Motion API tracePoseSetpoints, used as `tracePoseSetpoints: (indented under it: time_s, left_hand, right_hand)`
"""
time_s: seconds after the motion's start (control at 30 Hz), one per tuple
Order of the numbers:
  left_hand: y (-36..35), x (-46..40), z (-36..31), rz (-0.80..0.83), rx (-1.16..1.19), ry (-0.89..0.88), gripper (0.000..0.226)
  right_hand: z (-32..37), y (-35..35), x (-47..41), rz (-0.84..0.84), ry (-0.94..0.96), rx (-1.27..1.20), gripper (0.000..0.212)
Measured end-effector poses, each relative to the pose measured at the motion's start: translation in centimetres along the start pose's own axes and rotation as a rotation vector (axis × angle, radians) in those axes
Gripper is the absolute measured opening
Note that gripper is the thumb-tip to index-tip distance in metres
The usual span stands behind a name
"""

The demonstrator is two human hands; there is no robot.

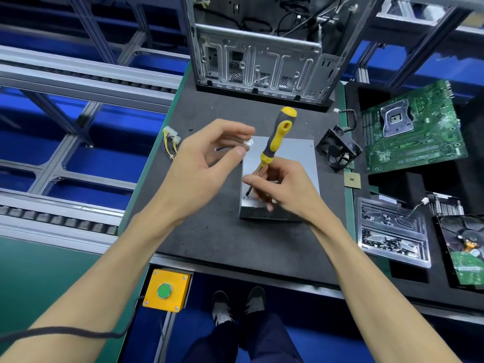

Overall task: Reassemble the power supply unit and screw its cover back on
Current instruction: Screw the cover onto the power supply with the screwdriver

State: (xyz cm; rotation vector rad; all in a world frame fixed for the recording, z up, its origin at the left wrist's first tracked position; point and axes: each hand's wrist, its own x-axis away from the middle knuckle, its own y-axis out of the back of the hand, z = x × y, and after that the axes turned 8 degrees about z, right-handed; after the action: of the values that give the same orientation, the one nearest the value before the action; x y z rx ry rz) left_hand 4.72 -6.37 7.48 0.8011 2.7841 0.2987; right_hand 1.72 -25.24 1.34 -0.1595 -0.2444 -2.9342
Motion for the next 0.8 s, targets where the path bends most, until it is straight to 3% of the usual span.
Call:
tracePoseSetpoints:
  time_s: [0.13,0.23,0.53,0.8]
  left_hand:
    - [-0.4,0.5,2.7,0.084,-0.196,0.22,0.024]
    - [-1.0,1.3,3.9,0.186,-0.293,0.282,0.026]
    - [-1.3,1.7,4.1,0.117,-0.33,0.277,0.008]
    - [-1.4,1.8,4.2,0.088,-0.343,0.247,0.006]
  right_hand:
    - [0.0,0.0,0.0,-0.006,-0.017,-0.073,0.018]
    - [0.1,0.0,-0.1,-0.012,-0.012,-0.092,0.018]
    - [0.5,0.0,0.2,-0.016,0.007,-0.101,0.02]
    - [0.4,0.1,0.3,-0.009,0.03,-0.109,0.021]
